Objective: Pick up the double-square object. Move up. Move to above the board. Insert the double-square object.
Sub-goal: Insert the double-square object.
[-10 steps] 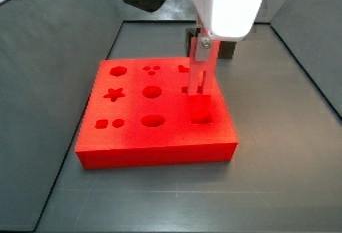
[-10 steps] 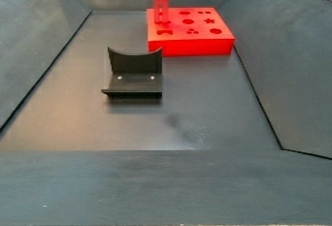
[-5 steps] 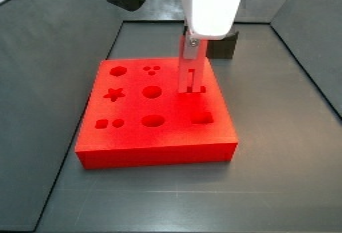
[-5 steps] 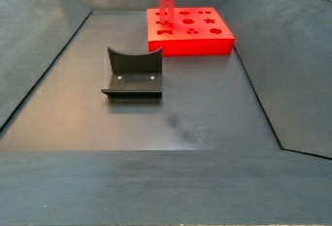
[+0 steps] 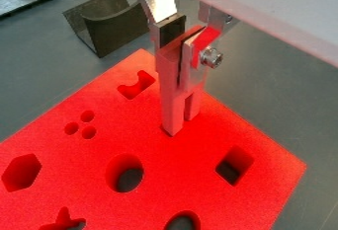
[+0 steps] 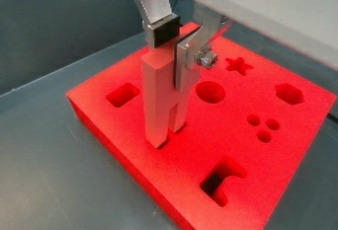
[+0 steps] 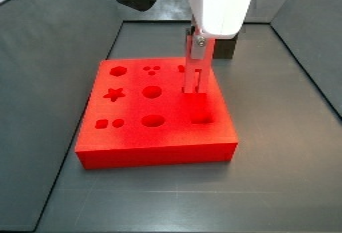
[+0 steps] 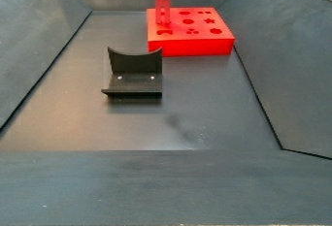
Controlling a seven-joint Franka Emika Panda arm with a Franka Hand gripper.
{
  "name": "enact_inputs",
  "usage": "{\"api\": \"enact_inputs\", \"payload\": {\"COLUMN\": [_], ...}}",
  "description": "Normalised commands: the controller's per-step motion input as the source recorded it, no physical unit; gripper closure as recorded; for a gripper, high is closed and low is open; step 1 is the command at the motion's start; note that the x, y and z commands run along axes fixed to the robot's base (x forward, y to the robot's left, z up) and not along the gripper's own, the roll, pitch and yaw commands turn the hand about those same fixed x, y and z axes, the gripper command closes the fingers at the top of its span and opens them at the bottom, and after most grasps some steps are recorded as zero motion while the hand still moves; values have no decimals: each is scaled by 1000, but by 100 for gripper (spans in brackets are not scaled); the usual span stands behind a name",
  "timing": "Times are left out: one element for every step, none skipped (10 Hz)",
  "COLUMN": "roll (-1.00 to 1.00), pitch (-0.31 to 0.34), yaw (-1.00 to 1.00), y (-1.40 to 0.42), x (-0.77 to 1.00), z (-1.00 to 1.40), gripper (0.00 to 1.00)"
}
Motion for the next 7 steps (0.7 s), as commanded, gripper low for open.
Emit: {"api": "enact_inputs", "payload": {"roll": [59,50,51,63,87,0,0], "pitch": [0,0,-7,-23,-16,-57,0], "yaw": [0,0,0,0,0,0,0], "y": [86,114,3,0,0,0,0], "x": [-226,-314,-91,0,0,-100,0], "z": [-434,-457,-483,-497,-506,0,0], "gripper": [100,100,100,100,100,100,100]}}
